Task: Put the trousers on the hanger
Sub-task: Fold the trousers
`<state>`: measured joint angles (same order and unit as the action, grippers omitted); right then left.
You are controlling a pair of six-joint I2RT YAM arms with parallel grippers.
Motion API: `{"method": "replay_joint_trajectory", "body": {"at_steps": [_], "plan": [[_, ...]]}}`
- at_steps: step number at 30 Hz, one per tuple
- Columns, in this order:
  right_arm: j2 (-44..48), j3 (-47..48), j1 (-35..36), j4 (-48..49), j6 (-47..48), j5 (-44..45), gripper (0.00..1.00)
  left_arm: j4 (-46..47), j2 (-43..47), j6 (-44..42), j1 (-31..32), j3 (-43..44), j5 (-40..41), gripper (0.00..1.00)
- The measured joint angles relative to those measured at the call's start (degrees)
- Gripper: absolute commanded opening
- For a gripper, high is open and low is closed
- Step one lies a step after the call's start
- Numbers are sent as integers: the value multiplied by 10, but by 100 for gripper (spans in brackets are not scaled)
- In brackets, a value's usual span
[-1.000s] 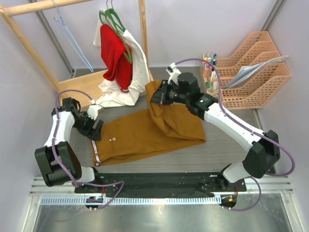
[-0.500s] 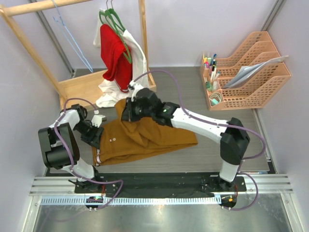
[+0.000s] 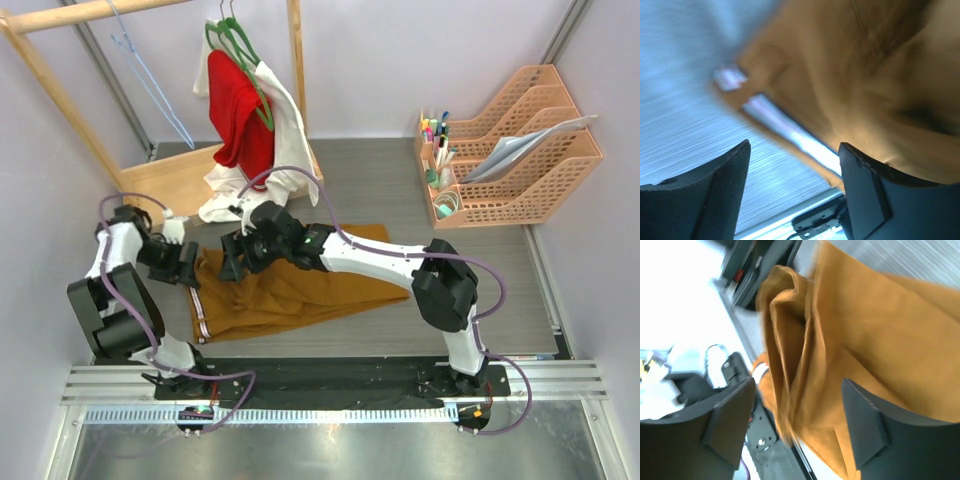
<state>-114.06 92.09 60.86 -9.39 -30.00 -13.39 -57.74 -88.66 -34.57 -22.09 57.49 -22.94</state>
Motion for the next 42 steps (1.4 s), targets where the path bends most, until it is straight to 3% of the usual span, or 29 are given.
{"method": "replay_joint_trajectory", "body": {"at_steps": [5,10,11,14,17,21,26,34,38,42], "plan": [[21,30,-11,-4,78,-80,66,-18,56,12,-32,70,-22,85],[91,3,-63,-26,129,-130,39,-35,116,32,-35,101,-40,84],[112,-16,-87,-37,143,-133,30,-38,123,34,-34,108,-43,82],[158,-72,-155,-70,189,-121,23,-57,127,38,-4,148,-47,80],[180,-144,-203,-100,235,-83,22,-78,114,37,79,174,-51,78],[175,-229,-217,-145,276,-41,20,-99,64,35,189,166,-33,77],[125,-258,-265,-184,291,-17,19,-107,0,22,264,105,30,71],[96,-274,-308,-184,258,-20,23,-164,23,-99,241,16,158,73],[96,-279,-319,-178,243,-38,31,-183,51,-147,191,32,219,74],[102,-285,-325,-173,242,-59,30,-190,53,-169,177,67,231,73]]}}
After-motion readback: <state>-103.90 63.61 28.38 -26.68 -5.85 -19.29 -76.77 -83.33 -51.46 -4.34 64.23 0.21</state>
